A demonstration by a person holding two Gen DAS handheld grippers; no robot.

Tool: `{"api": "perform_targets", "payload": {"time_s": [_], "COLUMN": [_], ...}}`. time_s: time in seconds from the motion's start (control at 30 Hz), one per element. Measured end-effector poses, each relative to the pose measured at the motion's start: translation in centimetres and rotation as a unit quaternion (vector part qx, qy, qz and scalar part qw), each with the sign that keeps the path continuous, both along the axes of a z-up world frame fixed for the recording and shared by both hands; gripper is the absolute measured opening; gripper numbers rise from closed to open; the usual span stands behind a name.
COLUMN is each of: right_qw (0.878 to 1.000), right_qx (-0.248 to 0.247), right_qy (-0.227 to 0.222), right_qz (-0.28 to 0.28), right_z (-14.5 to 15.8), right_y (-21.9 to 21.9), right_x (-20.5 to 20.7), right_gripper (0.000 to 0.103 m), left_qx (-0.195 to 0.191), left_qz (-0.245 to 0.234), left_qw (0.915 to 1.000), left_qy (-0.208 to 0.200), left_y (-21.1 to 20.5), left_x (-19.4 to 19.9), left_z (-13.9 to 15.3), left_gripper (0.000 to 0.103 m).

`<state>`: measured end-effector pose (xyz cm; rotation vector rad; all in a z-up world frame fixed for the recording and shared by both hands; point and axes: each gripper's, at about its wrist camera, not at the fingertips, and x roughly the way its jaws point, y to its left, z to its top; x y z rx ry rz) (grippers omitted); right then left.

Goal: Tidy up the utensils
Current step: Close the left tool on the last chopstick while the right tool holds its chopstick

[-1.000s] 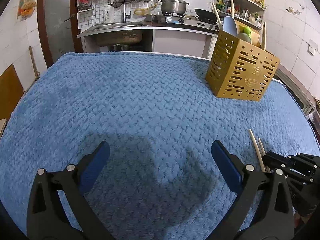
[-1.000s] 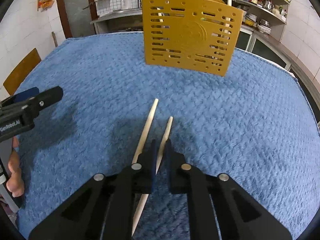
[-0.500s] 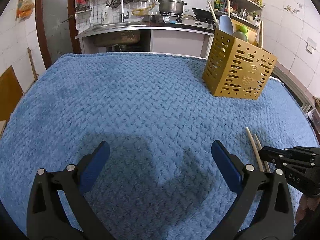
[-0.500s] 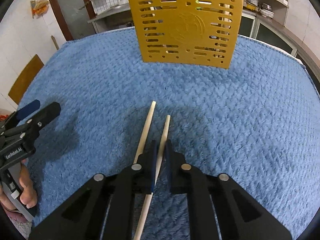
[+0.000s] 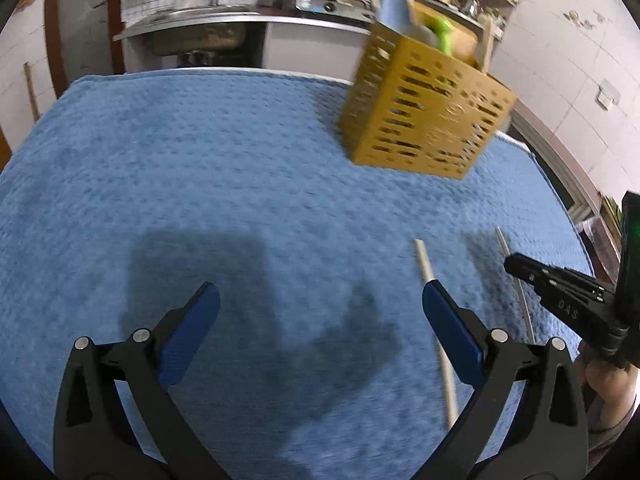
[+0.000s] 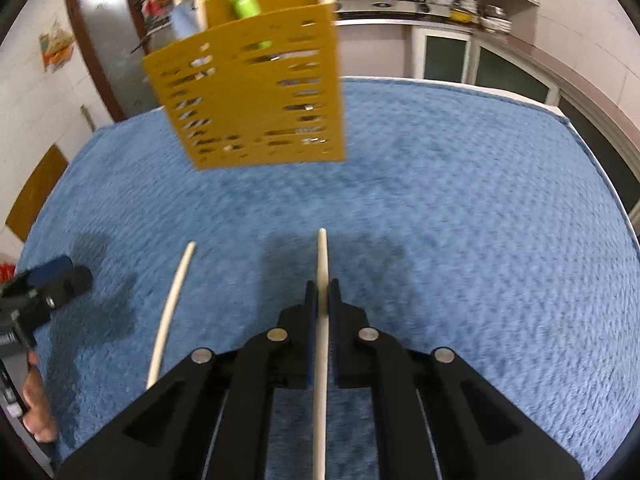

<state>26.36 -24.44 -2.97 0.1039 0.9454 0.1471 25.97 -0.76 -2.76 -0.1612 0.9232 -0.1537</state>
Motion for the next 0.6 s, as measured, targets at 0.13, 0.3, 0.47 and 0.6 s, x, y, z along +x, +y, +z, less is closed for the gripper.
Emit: {"api": "perform_targets", "payload": {"time_s": [0.13,0.3,0.47,0.6], "right_qw": [1.0,1.0,0.999,0.999], "right_qx": [0.001,0.009,0.019,0.026], "right_qy": [-0.001,-0.005,-0.003,-0.001], "right_qz": [-0.019,-0.028,-0.029,-0.033], "right_z": [-0.4,-0.5,-0.8,-0.9], "right_y": [-1.1,-1.6,-1.6,-2.3], "right_x": [0.1,0.5,0.5,0.4], "right_gripper": [0.006,0.006,0.006,0.006], "left_qx": [-0.002,0.012,0.057,0.088], "left_qz": [-0.015,-0.033,-0.041,-0.034], "left_qw": [0.9997,0.9988,0.9964,0.9942], "left_qy": [0.02,0.035,0.048,0.053], "left_y": [-3.2,-6.1,-8.3,-8.9], "left_x": [0.9,1.5,1.9,2.6], "left_z": [-0.6,-1.3,-2.0,-2.2], "left_gripper": [0.09,0.073,0.058,0.042]}}
